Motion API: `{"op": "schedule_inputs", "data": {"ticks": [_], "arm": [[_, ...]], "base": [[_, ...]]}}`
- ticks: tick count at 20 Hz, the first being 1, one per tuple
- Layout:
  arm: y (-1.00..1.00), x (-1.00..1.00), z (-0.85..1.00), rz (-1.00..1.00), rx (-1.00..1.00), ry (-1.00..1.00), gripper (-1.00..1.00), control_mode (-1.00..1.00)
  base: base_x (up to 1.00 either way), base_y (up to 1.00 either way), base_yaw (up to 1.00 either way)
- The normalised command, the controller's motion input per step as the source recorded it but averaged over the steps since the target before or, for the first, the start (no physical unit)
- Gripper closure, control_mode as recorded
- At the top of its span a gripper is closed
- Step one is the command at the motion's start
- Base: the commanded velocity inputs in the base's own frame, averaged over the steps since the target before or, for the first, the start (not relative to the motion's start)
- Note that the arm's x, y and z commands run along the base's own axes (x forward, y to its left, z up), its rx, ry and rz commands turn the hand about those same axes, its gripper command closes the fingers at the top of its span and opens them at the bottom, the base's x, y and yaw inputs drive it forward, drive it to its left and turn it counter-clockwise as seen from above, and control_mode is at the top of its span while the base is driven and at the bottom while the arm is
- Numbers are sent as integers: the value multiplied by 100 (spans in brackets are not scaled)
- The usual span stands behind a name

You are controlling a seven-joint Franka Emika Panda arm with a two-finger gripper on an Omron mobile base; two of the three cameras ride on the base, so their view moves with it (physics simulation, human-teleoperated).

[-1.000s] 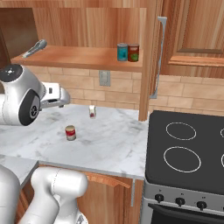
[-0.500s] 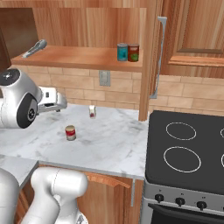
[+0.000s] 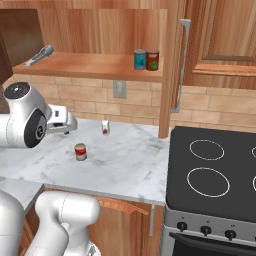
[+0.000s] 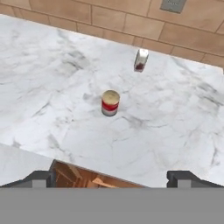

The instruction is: Pick the cans from the counter and place them in their designated side in the cabinet.

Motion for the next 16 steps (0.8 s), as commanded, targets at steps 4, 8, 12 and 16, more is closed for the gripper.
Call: {"op": "schedule_inputs", "data": {"ticks": [4,8,12,16], "arm": [[3,9,-11,0,3,5,-100,-100],[8,8,-5,0,0,1,-100,-100],[13,10,0,-1,0,0,-100,-100],[9,10,0,-1,0,3,-100,-100]], "base": [[0,0,0],[0,0,0],[0,0,0],[0,0,0]]}}
